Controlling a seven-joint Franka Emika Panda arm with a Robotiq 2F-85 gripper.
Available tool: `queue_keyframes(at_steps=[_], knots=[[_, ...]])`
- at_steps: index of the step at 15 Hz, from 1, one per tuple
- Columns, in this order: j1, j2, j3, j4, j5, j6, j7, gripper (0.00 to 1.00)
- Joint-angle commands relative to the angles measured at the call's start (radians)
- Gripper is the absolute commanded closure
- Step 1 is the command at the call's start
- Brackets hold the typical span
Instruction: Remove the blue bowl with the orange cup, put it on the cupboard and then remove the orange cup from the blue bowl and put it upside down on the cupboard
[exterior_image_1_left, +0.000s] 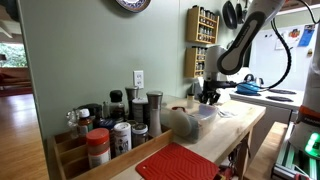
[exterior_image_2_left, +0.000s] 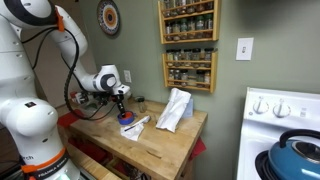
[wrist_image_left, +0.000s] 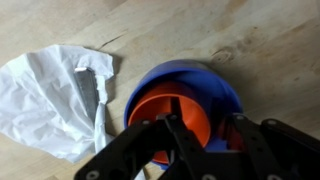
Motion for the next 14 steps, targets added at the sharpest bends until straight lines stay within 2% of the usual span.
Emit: queue_keyframes(at_steps=[1, 3, 9, 12, 14], knots=[[0.013, 0.028, -0.02, 0.008, 0.014, 0.029, -0.029, 0.87], [0.013, 0.007, -0.024, 0.008, 0.014, 0.024, -0.033, 1.0], [0.017, -0.11, -0.012, 0.008, 0.07, -0.034, -0.095, 0.99], [0.027, -0.197, -0.006, 0.004, 0.134, -0.155, -0.187, 0.99], [0.043, -0.251, -0.012, 0.004, 0.209, -0.257, -0.293, 0.99]])
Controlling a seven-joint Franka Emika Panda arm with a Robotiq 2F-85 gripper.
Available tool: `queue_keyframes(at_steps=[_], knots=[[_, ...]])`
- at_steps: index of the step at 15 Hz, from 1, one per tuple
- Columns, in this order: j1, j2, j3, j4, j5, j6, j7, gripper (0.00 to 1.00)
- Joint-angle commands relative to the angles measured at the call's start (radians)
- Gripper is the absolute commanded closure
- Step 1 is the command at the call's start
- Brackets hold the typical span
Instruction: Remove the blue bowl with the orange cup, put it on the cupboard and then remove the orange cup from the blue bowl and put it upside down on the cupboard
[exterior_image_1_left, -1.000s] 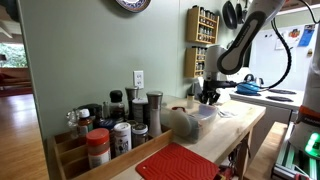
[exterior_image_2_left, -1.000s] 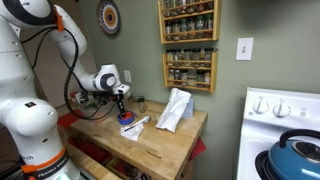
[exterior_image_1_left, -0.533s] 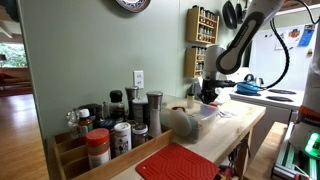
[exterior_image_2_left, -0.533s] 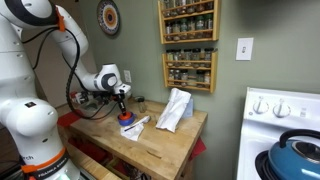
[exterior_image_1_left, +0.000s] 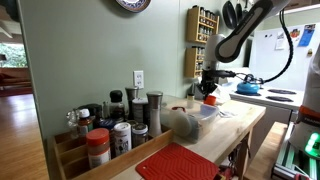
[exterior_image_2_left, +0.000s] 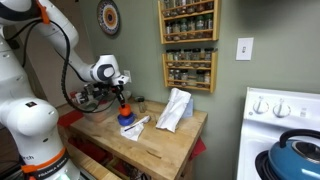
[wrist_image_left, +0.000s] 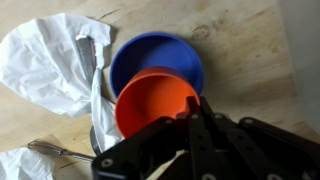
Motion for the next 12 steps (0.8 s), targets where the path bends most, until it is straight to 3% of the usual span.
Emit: queue_keyframes(at_steps=[1, 7, 9, 12], knots=[[0.038, -0.124, -0.012, -0.022, 0.149, -0.172, -0.193, 0.99], [0.079, -0.118, -0.016, -0.014, 0.306, -0.385, -0.459, 0.99], [0.083, -0.089, -0.013, -0.019, 0.336, -0.394, -0.498, 0.99], [0.082, -0.028, -0.013, -0.033, 0.393, -0.318, -0.53, 0.99]])
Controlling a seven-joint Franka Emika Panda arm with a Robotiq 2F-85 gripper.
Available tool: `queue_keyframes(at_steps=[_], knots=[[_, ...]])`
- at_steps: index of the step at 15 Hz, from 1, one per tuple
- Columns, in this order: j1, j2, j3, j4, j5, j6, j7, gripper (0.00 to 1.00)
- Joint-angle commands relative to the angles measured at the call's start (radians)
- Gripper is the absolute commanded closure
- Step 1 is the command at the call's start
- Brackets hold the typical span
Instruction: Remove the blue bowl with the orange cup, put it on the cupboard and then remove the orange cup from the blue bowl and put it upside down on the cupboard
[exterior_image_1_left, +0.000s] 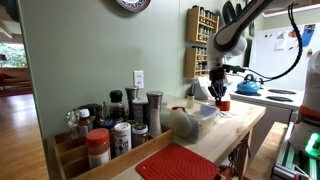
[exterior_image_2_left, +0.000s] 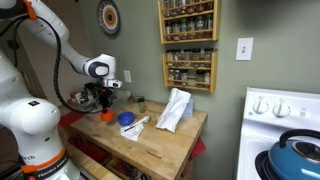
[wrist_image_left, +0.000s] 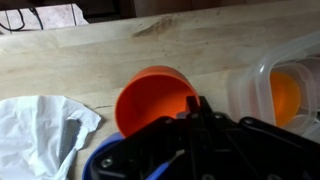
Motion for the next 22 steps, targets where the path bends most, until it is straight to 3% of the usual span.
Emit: queue_keyframes(at_steps=[1, 10, 11, 12, 16, 17, 18, 22], knots=[[0.005, 0.08, -0.007, -0.014, 0.076, 0.088, -0.051, 0.99], [-0.024, 0.179, -0.006, -0.036, 0.058, 0.439, 0.018, 0.99], [-0.022, 0.175, -0.009, -0.032, 0.1, 0.443, -0.013, 0.99], [-0.012, 0.167, -0.014, -0.023, 0.227, 0.42, -0.111, 0.99], [-0.023, 0.138, -0.047, 0.014, 0.543, 0.264, -0.367, 0.99], [-0.028, 0.16, -0.049, 0.003, 0.584, 0.29, -0.369, 0.99], [-0.025, 0.161, -0.029, 0.013, 0.489, 0.313, -0.301, 0.96], [-0.033, 0.163, -0.041, 0.01, 0.553, 0.304, -0.342, 0.99]])
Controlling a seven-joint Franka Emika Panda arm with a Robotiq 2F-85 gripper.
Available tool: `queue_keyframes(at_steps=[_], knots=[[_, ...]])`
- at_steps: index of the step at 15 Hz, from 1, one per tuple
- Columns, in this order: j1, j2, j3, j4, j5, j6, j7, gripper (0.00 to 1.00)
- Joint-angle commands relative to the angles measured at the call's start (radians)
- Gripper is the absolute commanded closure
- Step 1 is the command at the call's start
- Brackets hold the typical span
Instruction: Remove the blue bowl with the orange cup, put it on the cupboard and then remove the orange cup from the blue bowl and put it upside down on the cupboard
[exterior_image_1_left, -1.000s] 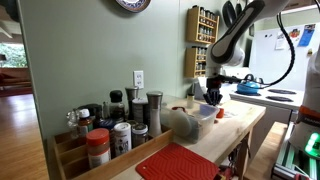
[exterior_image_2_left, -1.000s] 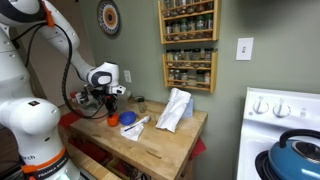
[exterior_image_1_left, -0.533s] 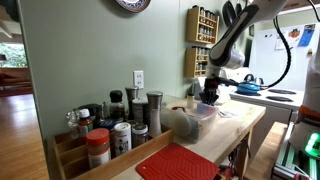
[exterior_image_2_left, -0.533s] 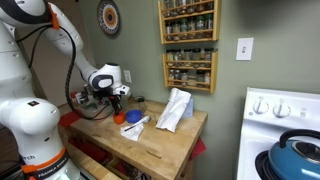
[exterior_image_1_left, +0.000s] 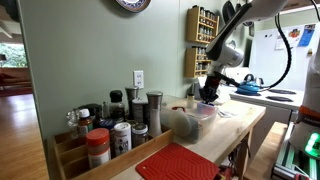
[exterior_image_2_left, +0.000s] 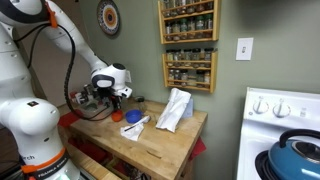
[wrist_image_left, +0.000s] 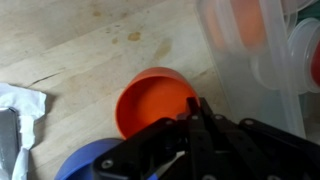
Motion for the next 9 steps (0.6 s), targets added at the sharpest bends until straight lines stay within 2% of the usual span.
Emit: queue_keyframes(at_steps=[1, 2, 4, 7, 9], knots=[[-0.011, 0.014, -0.01, 0.013, 0.069, -0.038, -0.053, 0.99], [-0.015, 0.014, -0.027, 0.027, 0.172, -0.092, -0.131, 0.99], [-0.036, 0.019, -0.047, 0.035, 0.274, -0.175, -0.22, 0.99], [-0.079, 0.062, -0.083, 0.045, 0.365, -0.329, -0.313, 0.99], [-0.103, 0.101, -0.096, 0.048, 0.4, -0.386, -0.355, 0.99]])
